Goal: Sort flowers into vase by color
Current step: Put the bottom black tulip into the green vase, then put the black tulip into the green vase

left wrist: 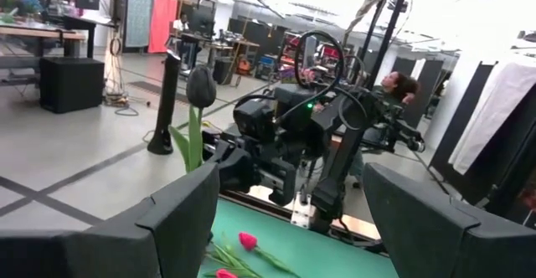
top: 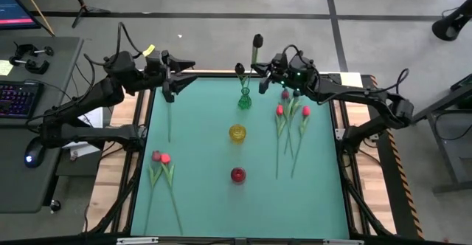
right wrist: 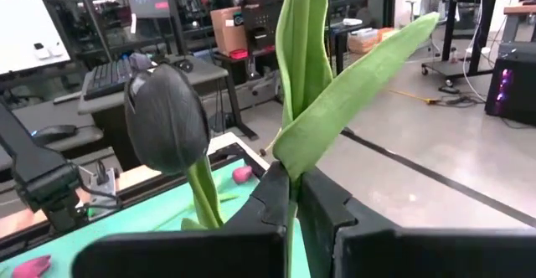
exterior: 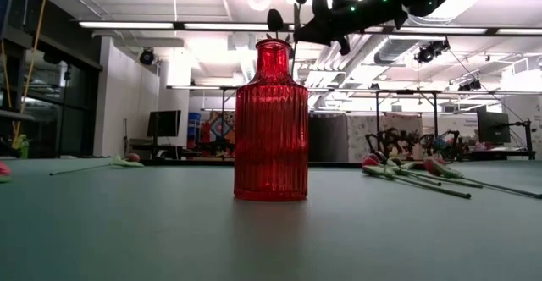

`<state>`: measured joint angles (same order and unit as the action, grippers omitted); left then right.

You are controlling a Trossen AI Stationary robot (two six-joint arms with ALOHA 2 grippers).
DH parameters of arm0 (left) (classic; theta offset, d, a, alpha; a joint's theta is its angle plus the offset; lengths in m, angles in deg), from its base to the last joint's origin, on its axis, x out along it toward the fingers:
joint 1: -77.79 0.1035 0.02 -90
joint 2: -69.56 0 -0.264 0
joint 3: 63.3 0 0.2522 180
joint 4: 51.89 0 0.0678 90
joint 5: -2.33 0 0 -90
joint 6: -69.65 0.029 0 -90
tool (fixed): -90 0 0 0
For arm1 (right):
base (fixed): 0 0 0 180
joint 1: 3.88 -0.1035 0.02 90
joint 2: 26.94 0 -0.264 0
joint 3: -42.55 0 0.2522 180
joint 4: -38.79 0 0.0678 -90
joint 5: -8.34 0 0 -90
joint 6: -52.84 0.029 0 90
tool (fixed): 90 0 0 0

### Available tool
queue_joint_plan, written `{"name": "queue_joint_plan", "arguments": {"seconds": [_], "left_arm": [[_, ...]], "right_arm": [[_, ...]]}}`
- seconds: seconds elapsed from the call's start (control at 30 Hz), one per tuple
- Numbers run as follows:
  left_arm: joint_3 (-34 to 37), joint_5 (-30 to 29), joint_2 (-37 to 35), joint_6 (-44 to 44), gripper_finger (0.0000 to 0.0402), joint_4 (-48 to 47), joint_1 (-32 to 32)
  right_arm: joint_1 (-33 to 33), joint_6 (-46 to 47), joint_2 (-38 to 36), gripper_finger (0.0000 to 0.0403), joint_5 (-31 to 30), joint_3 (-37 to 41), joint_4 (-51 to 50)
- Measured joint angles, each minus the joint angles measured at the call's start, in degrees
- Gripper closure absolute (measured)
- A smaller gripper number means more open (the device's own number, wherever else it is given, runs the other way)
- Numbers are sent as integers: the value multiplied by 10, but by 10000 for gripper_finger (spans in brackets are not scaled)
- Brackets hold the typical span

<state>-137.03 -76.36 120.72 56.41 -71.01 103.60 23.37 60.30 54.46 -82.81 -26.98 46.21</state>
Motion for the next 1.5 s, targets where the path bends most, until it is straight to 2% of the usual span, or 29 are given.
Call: {"name": "queue_joint_plan", "arguments": {"seconds": [0.3,0.4,0.5,0.8,0.97,1.27,1.4,1.5], "left_arm": [[0,0,0,1,117,0,0],[0,0,0,15,117,0,0],[0,-1,0,19,117,0,0],[0,-1,0,21,117,0,0],[0,-1,0,30,117,0,1],[0,-2,0,30,117,1,2],[0,-27,1,17,117,1,2],[0,-53,6,-3,117,1,2]], "right_arm": [[0,7,-19,402,2,0,-26],[0,33,-20,386,2,0,-36],[0,51,-20,346,2,0,-61],[-14,37,-36,178,3,0,-124],[-14,27,-75,129,25,0,-233],[-14,45,-168,124,31,0,-511],[-14,157,-177,131,-10,0,-643],[-3,269,-162,137,-49,19,-659]]}}
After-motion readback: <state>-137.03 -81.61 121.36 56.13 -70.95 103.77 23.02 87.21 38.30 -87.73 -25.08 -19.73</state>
